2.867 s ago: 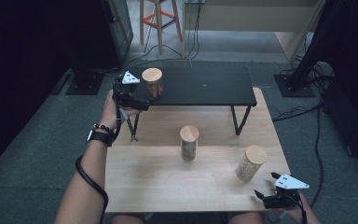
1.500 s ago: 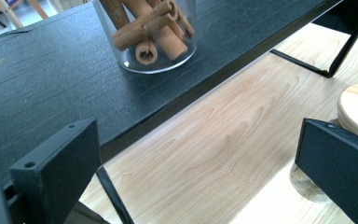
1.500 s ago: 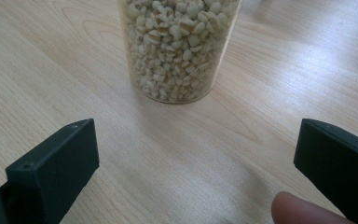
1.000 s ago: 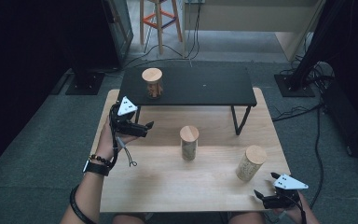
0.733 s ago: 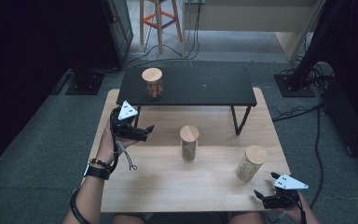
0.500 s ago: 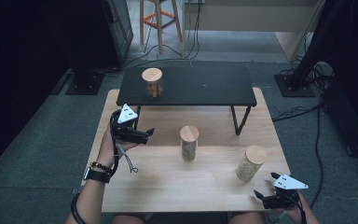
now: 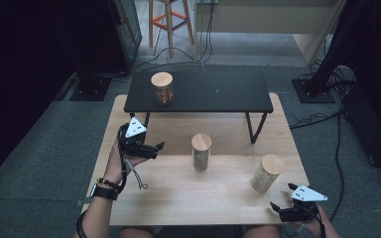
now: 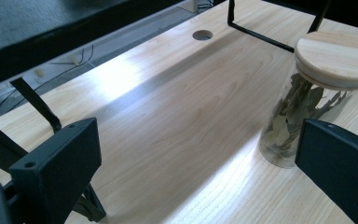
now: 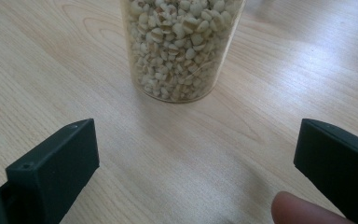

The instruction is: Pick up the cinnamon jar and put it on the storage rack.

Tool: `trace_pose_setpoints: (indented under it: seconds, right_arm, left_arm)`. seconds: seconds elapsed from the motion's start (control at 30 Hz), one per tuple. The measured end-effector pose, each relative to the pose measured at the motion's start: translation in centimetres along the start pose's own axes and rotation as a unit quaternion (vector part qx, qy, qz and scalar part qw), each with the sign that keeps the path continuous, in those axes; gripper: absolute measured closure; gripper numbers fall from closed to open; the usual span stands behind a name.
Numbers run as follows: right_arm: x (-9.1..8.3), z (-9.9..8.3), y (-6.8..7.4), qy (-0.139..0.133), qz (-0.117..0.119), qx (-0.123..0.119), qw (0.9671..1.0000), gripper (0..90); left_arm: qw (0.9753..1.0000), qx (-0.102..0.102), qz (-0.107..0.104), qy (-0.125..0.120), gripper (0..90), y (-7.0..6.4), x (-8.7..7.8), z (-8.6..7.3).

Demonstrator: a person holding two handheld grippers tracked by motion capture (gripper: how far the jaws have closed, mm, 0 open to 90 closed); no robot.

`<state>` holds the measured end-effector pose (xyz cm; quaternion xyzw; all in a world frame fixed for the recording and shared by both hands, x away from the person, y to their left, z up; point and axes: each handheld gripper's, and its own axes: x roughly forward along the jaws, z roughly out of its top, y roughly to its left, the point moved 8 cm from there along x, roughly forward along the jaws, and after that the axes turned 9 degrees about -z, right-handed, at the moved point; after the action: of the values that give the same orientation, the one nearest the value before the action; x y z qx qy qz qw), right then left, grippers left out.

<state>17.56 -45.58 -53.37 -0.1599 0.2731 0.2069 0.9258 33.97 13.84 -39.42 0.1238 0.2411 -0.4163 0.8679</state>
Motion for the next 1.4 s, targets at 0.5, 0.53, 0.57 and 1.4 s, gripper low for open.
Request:
trace_pose_setpoints:
  seconds: [0.5,0.53,0.57,1.4]
  right_arm:
    - [0.0,0.0,0.0,0.000,0.000,-0.002,1.0000,0.0]
    - [0.0,0.0,0.0,0.001,0.000,-0.001,1.0000,0.0]
    - [0.0,0.0,0.0,0.001,0.000,-0.001,1.0000,0.0]
    - [0.0,0.0,0.1,0.001,0.000,-0.002,1.0000,0.0]
  left_arm:
    - [1.0000,-0.001,-0.002,0.001,0.3,-0.3,0.1,-1.9]
    - [1.0000,-0.004,-0.002,0.001,0.3,-0.3,0.2,-2.0]
    - [1.0000,-0.004,-0.002,0.001,0.3,-0.3,0.2,-2.1]
    - [0.9998,-0.019,0.006,0.009,0.3,-0.9,0.9,-6.0]
